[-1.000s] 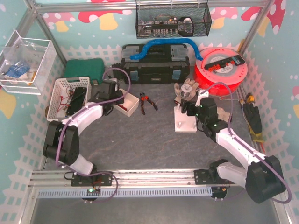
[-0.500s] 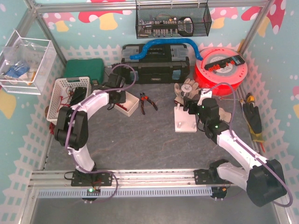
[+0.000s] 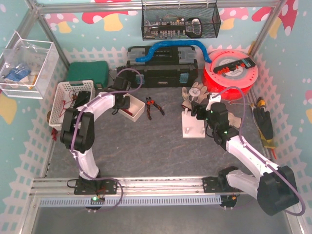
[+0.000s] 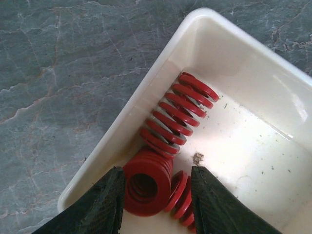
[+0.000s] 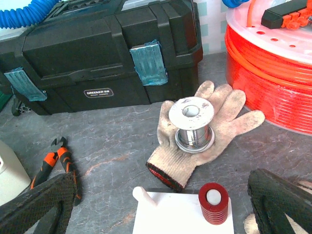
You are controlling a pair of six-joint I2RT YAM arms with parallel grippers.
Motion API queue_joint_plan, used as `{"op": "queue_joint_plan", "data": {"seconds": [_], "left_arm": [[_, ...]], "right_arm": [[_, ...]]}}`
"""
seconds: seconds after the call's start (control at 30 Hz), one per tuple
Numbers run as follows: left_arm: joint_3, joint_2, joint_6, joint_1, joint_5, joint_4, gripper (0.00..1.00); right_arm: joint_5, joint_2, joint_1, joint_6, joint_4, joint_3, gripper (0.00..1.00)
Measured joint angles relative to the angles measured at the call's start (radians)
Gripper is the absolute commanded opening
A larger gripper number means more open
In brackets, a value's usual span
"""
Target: Install the large spring
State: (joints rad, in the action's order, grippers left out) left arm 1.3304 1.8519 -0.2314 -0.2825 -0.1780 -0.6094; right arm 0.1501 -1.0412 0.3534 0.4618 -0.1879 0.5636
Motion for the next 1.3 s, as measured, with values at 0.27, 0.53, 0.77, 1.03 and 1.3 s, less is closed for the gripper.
{"op": "queue_joint_plan", "data": {"seconds": [0.27,0.53,0.77,1.03,1.3], "left_arm": [[0.028,0.037,0.005,0.001,-0.002,0.006,0.36],[0.049,0.049,0.011,0.004,0.03,0.008,0.31],[0.05,0.048,0.011,0.004,0.04,0.008,0.37],[0.05,0.019,0.013,0.004,0.02,0.007,0.42],[0.05,0.017,0.019,0.006,-0.009,-0.01,0.41]], "right_arm": [[0.0,0.0,0.0,-0.001,0.0,0.0,0.95],[0.0,-0.002,0.0,-0.001,0.0,0.0,0.95],[0.0,-0.006,0.0,-0.001,0.0,0.0,0.95],[0.0,-0.015,0.0,-0.001,0.0,0.0,0.95],[0.0,-0.018,0.0,-0.002,0.0,0.0,0.95]]}}
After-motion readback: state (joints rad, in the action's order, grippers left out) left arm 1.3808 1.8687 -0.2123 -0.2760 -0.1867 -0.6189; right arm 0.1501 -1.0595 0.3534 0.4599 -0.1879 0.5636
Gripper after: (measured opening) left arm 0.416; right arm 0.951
